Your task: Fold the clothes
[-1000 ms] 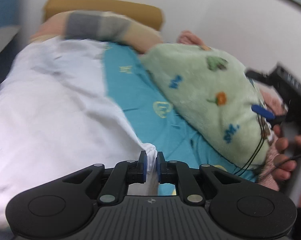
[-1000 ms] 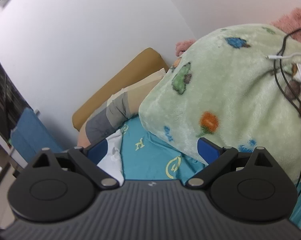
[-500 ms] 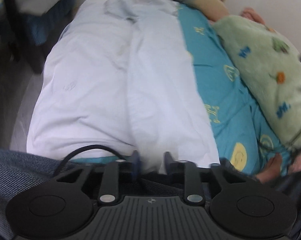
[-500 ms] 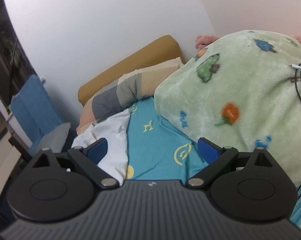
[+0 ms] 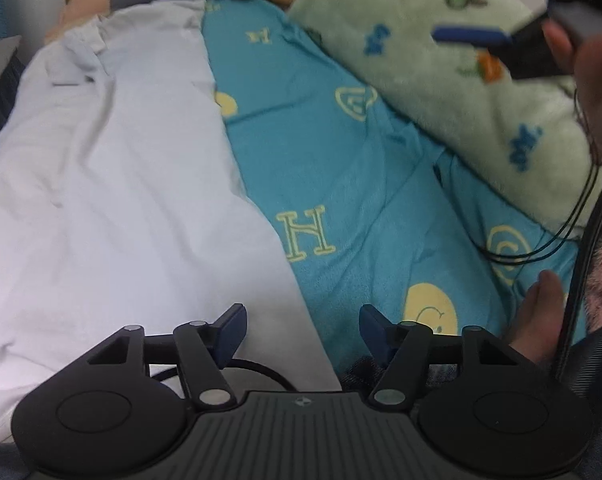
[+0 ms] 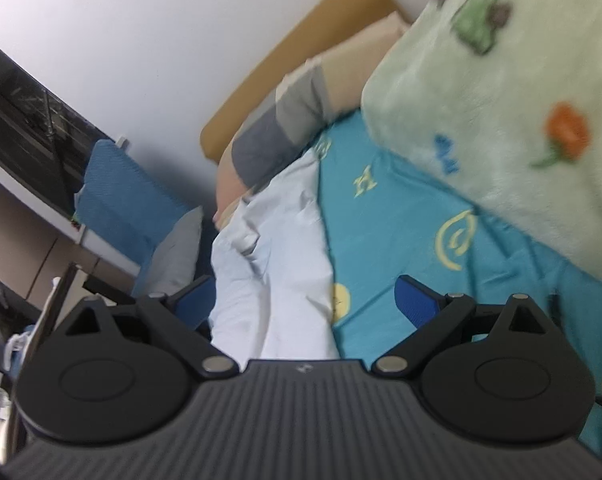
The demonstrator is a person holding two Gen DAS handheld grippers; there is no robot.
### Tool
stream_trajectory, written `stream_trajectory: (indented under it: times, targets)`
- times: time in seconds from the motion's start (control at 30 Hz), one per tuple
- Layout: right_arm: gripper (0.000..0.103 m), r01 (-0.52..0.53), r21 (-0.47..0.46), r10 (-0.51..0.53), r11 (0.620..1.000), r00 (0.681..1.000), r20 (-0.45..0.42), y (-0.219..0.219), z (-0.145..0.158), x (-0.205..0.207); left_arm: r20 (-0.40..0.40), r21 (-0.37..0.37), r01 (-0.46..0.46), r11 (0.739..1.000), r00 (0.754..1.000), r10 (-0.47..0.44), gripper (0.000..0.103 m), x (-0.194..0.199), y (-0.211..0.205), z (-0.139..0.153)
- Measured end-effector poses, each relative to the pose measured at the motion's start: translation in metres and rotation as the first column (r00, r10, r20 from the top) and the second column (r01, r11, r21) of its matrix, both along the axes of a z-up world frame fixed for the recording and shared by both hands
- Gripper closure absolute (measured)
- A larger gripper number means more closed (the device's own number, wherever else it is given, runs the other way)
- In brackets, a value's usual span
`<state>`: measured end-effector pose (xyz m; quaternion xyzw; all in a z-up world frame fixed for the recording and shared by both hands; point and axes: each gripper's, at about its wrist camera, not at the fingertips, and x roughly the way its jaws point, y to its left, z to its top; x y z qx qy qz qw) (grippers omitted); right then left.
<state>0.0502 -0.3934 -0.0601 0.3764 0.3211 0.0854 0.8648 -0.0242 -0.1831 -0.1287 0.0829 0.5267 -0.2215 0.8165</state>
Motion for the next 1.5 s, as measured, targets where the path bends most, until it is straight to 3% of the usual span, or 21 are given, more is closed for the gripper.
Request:
stream_trajectory:
  times: [0.13,0.2,0.3,0.37,0.57,0.8,0.87,0.97,1.13,1.3,1.43,1.5]
  targets:
    - [0.006,-0.035,-0.123,0.037,0.992,0.999,0.019,0.010,-0.011,0.030,-0.001,0.072,0.004,0.997,1.000,-0.004,0.042,0.007,0.004,-0.028]
    - [0.006,-0.045,-0.128,0.046,0.991,0.999,0.004,0.013,-0.023,0.045,0.015,0.079,0.010,0.997,1.000,-0.011,0.046,0.006,0.009,-0.034]
    - [0.006,-0.083,-0.075,0.081,0.994,0.996,-0.020,0.017,-0.041,0.067,0.067,0.073,0.038,0.997,0.997,-0.043,0.067,-0.002,0.010,-0.032]
    - [0.006,-0.107,-0.095,0.107,0.990,0.994,-0.010,0.022,-0.046,0.084,0.074,0.043,0.049,0.998,0.996,-0.052,0.099,-0.005,0.013,-0.030]
    - [0.006,-0.166,-0.149,0.169,0.975,0.986,0.008,0.037,-0.069,0.155,0.063,-0.085,0.024,0.996,0.998,-0.018,0.100,-0.003,0.031,-0.024]
    - [0.013,-0.202,-0.146,0.200,0.968,0.979,-0.024,0.068,-0.113,0.263,0.044,-0.243,0.027,0.970,0.999,-0.017,0.101,0.000,0.054,-0.011]
    - [0.024,-0.214,-0.170,0.211,0.962,0.977,-0.034,0.080,-0.125,0.291,0.023,-0.278,0.031,0.960,0.999,-0.026,0.101,0.005,0.061,-0.013]
    - [0.025,-0.206,-0.227,0.210,0.952,0.978,-0.008,0.096,-0.136,0.323,-0.036,-0.318,0.019,0.948,0.999,-0.032,0.101,0.015,0.069,-0.020]
    - [0.025,-0.199,-0.198,0.212,0.960,0.976,0.044,0.100,-0.142,0.358,-0.059,-0.292,0.022,0.956,0.997,-0.041,0.099,0.028,0.072,-0.036]
    - [0.026,-0.224,-0.168,0.235,0.960,0.971,0.048,0.091,-0.143,0.364,-0.056,-0.243,0.062,0.968,0.995,-0.078,0.085,0.032,0.062,-0.044]
    - [0.024,-0.253,-0.167,0.258,0.953,0.966,0.007,0.084,-0.137,0.361,0.005,-0.202,0.164,0.966,0.986,-0.167,0.050,0.017,0.049,-0.041]
    - [0.020,-0.260,-0.164,0.264,0.952,0.965,0.001,0.081,-0.135,0.358,0.042,-0.154,0.202,0.967,0.979,-0.197,0.045,0.006,0.040,-0.040]
